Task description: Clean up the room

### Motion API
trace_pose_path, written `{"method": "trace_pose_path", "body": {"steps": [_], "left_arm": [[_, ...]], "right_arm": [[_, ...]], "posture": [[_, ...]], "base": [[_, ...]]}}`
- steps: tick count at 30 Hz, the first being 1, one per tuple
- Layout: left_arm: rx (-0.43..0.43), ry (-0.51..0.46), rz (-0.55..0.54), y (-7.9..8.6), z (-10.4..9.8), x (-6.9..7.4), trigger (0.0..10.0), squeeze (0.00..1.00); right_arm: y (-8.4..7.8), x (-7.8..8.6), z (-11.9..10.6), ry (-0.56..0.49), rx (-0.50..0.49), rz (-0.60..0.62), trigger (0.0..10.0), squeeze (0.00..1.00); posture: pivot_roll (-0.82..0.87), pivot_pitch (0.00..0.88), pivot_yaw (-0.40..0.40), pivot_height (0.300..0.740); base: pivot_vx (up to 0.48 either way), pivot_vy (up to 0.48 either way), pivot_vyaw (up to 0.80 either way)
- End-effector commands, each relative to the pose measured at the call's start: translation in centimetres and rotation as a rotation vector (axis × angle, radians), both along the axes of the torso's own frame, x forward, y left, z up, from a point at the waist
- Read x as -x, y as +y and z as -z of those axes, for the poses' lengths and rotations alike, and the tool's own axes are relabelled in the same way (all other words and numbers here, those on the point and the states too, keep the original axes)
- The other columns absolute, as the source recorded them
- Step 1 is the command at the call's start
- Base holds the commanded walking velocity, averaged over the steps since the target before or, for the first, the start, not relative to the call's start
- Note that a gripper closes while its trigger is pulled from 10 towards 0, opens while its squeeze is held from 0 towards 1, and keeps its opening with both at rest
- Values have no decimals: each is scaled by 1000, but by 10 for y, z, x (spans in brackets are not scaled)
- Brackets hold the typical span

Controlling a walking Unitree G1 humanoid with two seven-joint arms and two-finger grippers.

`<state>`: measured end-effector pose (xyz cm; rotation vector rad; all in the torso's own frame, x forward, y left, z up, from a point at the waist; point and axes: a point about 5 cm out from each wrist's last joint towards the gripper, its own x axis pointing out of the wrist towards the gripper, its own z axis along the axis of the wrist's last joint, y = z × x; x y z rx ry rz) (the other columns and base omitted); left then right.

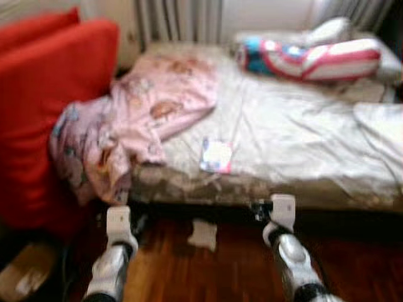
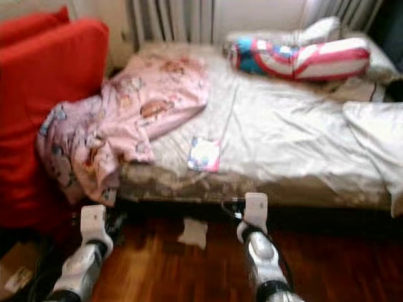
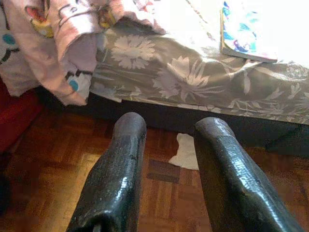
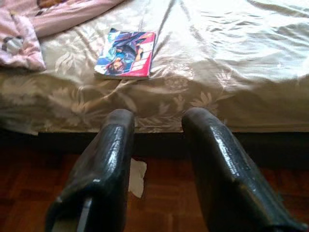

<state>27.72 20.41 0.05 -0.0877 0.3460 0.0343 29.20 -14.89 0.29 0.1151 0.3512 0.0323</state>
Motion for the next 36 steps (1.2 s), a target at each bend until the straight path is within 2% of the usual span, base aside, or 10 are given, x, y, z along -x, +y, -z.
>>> {"method": "trace_pose_path", "body": {"steps": [1, 6, 11, 13, 21, 27, 30, 36], "left_arm": [[10, 6, 6, -1, 1, -1, 10000, 0], [23, 32, 0, -3, 5, -1, 10000, 0], [29, 39, -7, -1, 6, 0, 10000, 0], [32, 38, -9, -1, 6, 0, 10000, 0], [33, 25, -6, -3, 5, -2, 10000, 0], [33, 9, 1, -5, 2, -4, 10000, 0], [24, 4, 6, -6, 1, -5, 10000, 0], [23, -18, 13, -7, -2, -7, 10000, 0]], "right_arm": [[-4, 0, 0, -2, 13, 1, 10000, 0], [-3, -1, -2, -17, 21, -11, 10000, 0], [1, -1, -2, -20, 26, -34, 10000, 0], [1, -1, -2, -20, 2, -23, 10000, 0], [2, -1, -2, -20, 25, -52, 10000, 0], [3, -1, -3, -25, 23, -58, 10000, 0], [0, -2, -3, -20, 16, -37, 10000, 0], [-3, -3, -4, -29, 15, -11, 10000, 0]], "posture": [[-69, 65, -23, 740], [-67, 65, -24, 740], [-65, 59, -27, 740], [-67, 59, -27, 740], [-67, 53, -28, 740], [-68, 48, -28, 740], [-68, 45, -28, 740], [-68, 33, -26, 740]], "base": [[334, 0, 0], [353, 0, 0], [373, 0, 721], [379, 0, 0], [382, 0, 0], [384, 0, 754], [379, 0, 0], [0, 0, 0]]}}
